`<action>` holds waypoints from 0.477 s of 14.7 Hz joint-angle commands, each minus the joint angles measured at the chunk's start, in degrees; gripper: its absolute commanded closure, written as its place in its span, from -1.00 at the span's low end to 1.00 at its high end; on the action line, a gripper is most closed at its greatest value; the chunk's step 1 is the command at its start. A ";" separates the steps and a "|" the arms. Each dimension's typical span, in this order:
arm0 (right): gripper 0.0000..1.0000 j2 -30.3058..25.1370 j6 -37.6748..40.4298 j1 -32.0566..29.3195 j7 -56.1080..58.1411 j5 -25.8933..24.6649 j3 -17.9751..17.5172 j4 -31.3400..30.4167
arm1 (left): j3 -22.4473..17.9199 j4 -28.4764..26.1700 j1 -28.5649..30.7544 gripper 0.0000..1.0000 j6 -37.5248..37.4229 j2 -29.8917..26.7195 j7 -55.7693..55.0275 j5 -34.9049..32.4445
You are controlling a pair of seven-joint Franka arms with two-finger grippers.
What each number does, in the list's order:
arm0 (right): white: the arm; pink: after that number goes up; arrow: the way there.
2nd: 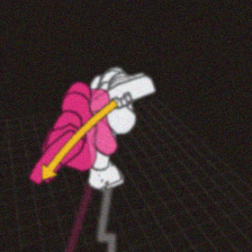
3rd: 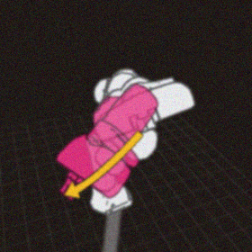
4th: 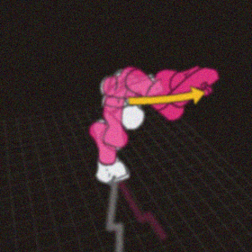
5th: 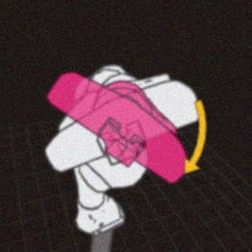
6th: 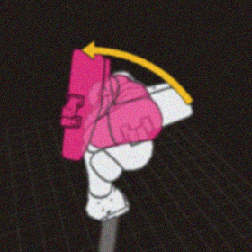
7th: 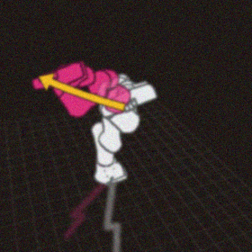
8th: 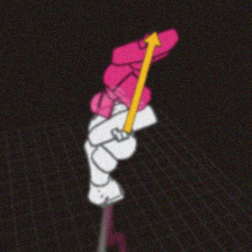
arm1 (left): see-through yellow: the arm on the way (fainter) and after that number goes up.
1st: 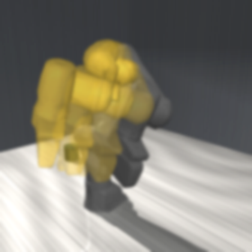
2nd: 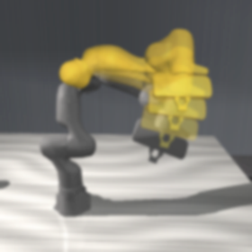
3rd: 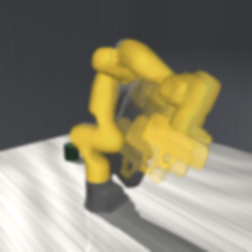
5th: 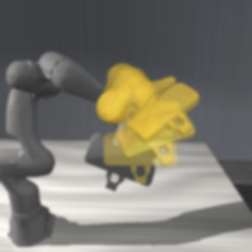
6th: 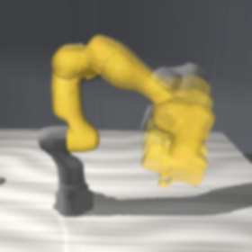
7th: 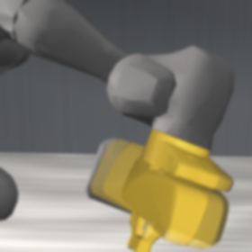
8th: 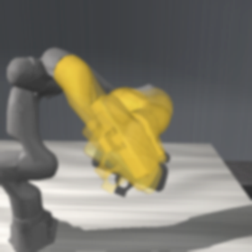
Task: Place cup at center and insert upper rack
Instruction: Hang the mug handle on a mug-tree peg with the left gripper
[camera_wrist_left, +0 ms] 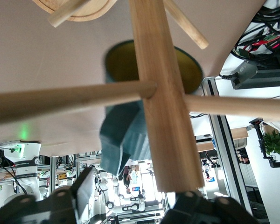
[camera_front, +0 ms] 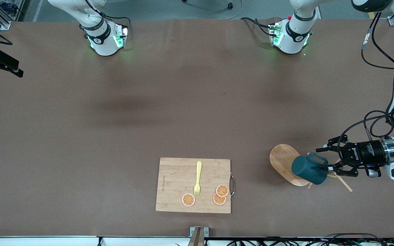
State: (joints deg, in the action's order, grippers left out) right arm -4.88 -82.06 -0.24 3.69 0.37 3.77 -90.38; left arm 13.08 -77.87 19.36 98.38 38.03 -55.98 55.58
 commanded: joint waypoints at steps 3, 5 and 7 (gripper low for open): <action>-1.00 -1.36 0.06 -0.47 0.36 -0.37 -0.52 -1.03 | 1.59 -0.09 -0.81 -1.00 -0.82 -7.69 0.26 -8.78; -1.00 -1.36 0.06 -0.47 0.36 -0.37 -0.52 -1.03 | 3.87 -0.09 -1.60 -1.00 -0.82 -12.35 0.26 -19.06; -1.00 -1.36 0.06 -0.47 0.36 -0.37 -0.52 -1.03 | 6.60 -0.09 -1.34 -1.00 -2.13 -16.22 0.61 -27.59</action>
State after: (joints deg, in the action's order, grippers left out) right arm -4.88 -82.04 -0.24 3.69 0.37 3.72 -90.38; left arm 18.26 -76.26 18.12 97.48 26.82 -55.83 34.79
